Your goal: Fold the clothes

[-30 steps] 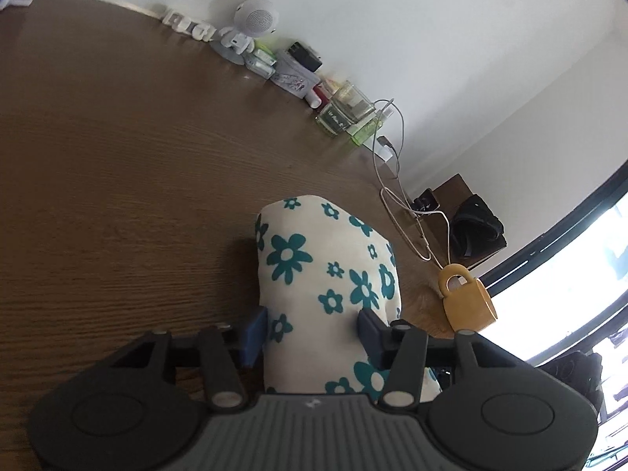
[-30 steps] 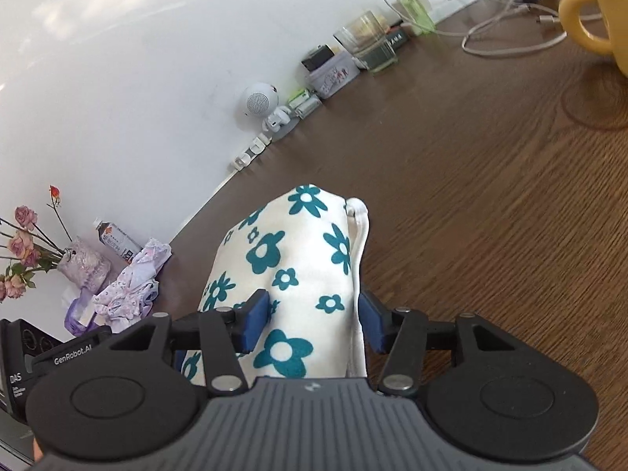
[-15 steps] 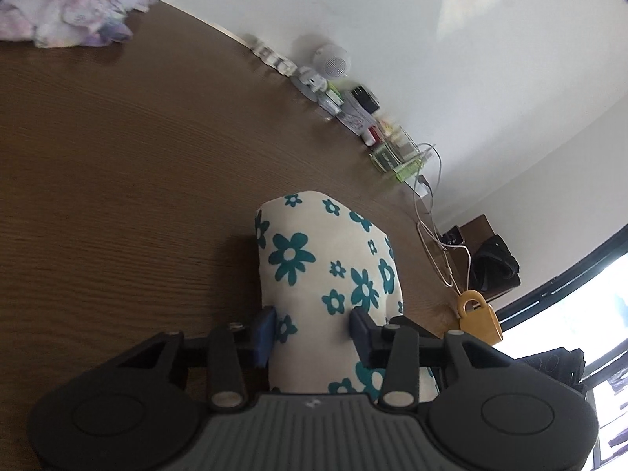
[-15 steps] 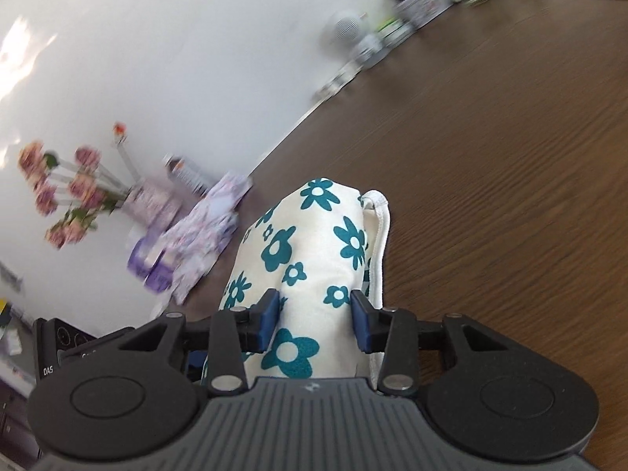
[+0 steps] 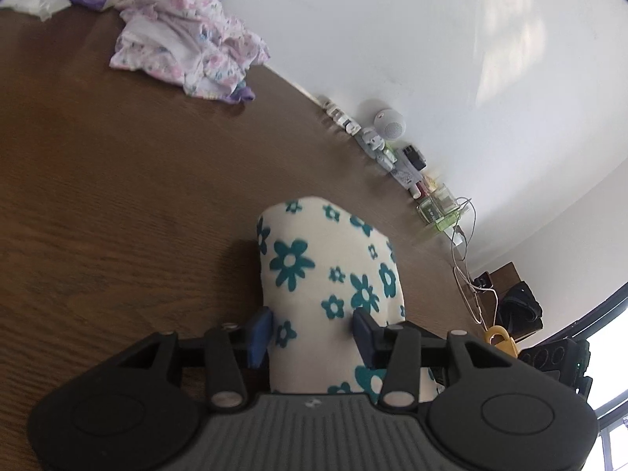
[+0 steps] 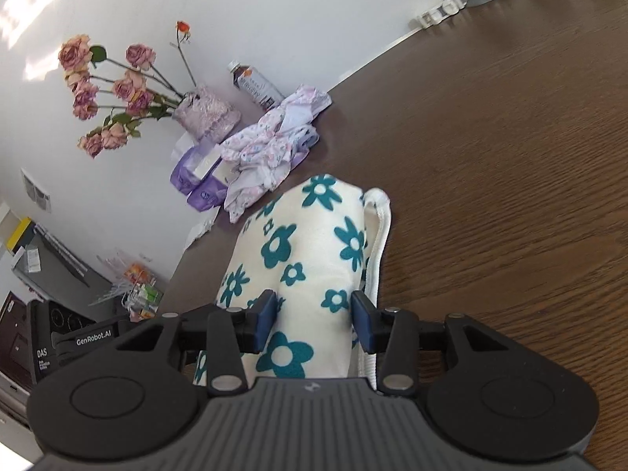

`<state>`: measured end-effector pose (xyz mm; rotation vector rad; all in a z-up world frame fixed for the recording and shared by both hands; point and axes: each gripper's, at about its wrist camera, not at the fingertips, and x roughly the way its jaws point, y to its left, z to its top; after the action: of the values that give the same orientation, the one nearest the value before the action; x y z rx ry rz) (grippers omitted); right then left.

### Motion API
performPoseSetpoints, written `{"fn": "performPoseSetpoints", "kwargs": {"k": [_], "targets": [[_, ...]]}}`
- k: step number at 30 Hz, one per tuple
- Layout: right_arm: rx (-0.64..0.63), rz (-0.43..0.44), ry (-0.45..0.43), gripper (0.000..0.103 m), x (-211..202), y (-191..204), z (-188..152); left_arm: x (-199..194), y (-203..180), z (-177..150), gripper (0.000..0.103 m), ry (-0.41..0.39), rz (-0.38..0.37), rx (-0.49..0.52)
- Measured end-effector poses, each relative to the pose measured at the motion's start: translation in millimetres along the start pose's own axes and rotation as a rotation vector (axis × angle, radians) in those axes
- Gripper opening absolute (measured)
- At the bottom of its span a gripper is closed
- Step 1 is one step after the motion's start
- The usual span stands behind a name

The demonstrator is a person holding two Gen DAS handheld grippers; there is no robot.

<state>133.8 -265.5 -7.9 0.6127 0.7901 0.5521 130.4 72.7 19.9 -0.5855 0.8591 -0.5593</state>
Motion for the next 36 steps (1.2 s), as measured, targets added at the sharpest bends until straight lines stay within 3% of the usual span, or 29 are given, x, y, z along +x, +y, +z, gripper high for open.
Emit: {"fn": "performPoseSetpoints", "kwargs": {"k": [5, 9, 13, 14, 16, 20, 27, 30, 32, 36], "targets": [[-0.057, -0.085, -0.087, 0.044, -8.1, 11.8, 16.1, 8.2, -1.7, 20.9, 0.047, -0.052, 0.024, 0.026], [-0.056, -0.105, -0.089, 0.044, 12.6, 14.6, 26.3, 32.1, 2.1, 34.1, 0.046, -0.059, 0.047, 0.004], [-0.062, -0.17, -0.065, 0.043, 30.6, 11.0, 25.7, 43.8, 4.2, 34.2, 0.036, -0.037, 0.048, 0.009], [-0.058, -0.18, -0.055, 0.043, 33.7, 9.1, 24.1, 40.9, 3.2, 33.8, 0.037, -0.04, 0.045, 0.014], [-0.054, -0.142, -0.07, 0.044, 22.1, 9.2, 19.9, 30.8, 0.2, 32.4, 0.052, -0.047, 0.028, 0.039], [-0.22, -0.083, -0.086, 0.052, -21.2, 27.1, 3.6, -10.0, -13.0, 13.1, 0.059, -0.063, -0.003, 0.251], [-0.541, -0.14, 0.057, 0.056, -55.2, 56.1, -45.9, -43.8, -43.2, -54.7, 0.06, 0.053, 0.014, 0.665], [-0.634, -0.184, 0.078, 0.056, -49.8, 62.9, -60.0, -36.9, -55.4, -77.5, 0.059, 0.059, 0.089, 0.816], [-0.674, -0.231, 0.068, 0.056, -42.2, 64.1, -63.4, -27.1, -57.4, -85.4, 0.054, 0.046, 0.148, 0.904], [-0.747, -0.316, 0.045, 0.046, -27.0, 66.9, -68.7, -8.5, -63.6, -92.2, 0.033, 0.05, 0.227, 1.052]]}}
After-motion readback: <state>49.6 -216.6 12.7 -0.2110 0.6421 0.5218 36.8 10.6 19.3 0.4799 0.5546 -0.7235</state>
